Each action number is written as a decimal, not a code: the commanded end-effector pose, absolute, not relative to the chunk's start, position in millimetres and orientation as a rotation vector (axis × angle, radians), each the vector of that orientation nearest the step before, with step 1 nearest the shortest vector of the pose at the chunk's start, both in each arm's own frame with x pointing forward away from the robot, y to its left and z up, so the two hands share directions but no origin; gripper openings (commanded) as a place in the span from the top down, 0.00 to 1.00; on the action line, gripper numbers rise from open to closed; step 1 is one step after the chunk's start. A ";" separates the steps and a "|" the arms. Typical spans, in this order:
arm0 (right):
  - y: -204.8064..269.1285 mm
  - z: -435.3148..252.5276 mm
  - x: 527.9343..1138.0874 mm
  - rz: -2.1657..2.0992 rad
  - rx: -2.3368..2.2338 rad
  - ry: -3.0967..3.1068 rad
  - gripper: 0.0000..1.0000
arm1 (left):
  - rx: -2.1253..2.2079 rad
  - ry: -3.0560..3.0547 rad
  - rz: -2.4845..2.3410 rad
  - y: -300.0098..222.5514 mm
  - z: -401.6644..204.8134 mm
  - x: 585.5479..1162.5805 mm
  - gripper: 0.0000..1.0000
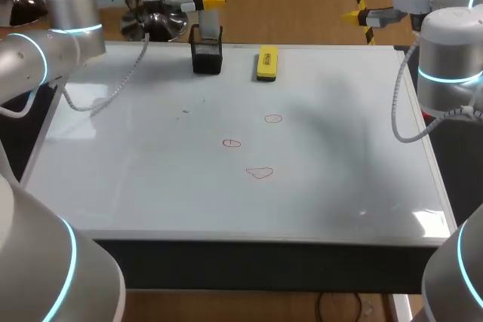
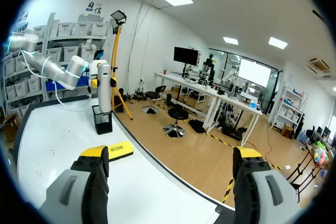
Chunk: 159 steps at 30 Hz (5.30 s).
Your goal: Pick up the inspection probe, press it on each red-marked spot on the whiteboard one by one, put down the probe, pick up the eraser, and wipe off all the red marks.
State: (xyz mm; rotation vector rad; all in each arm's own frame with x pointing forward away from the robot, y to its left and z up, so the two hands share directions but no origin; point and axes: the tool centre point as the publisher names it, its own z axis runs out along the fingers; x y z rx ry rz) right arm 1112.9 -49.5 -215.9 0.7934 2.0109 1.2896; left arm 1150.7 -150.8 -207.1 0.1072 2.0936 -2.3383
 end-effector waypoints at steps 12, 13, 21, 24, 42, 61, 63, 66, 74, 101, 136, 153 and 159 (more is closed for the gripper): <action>-49.7 -215.9 1113.4 1.289 0.793 2.013 0.00 | 0.054 2.147 -2.303 -130.4 -170.8 1134.0 1.00; -49.7 -215.9 1113.4 1.289 0.793 2.013 0.00 | 0.057 2.145 -2.304 -128.8 -168.4 1133.2 1.00; -49.7 -215.9 1113.4 1.289 0.793 2.013 0.00 | 0.067 2.135 -2.299 -108.5 -147.6 1130.3 1.00; -49.7 -215.9 1113.4 1.289 0.793 2.013 0.00 | 0.064 2.113 -2.297 -99.7 -143.6 1127.3 1.00; -49.7 -215.9 1113.4 1.289 0.793 2.013 0.00 | -0.048 2.055 -2.217 -29.8 -160.9 1116.9 1.00; -49.7 -215.9 1113.4 1.289 0.793 2.013 0.00 | -0.094 2.051 -2.160 4.4 -186.8 1117.3 1.00; -49.7 -215.9 1113.4 1.289 0.793 2.013 0.00 | -0.112 2.053 -2.153 6.1 -188.3 1118.5 1.00; -49.7 -215.9 1113.4 1.289 0.793 2.013 0.00 | -0.115 2.053 -2.148 7.2 -188.6 1119.6 1.00; -49.7 -215.9 1113.4 1.289 0.793 2.013 0.00 | -0.073 2.040 -2.163 8.6 -198.1 1120.7 1.00; -42.2 -216.9 1157.0 1.330 0.525 2.295 0.00 | -0.062 2.053 -2.162 9.5 -201.7 1119.5 1.00; 114.0 -260.8 1190.6 0.582 -1.377 2.841 0.00 | -0.062 2.053 -2.162 9.5 -201.7 1119.5 1.00; 121.4 -297.7 1181.4 0.257 -1.799 2.646 0.00 | -0.062 2.053 -2.162 9.5 -201.7 1119.5 1.00; 122.0 -304.6 1176.1 0.203 -1.873 2.624 0.00 | -0.062 2.053 -2.162 9.5 -201.7 1119.5 1.00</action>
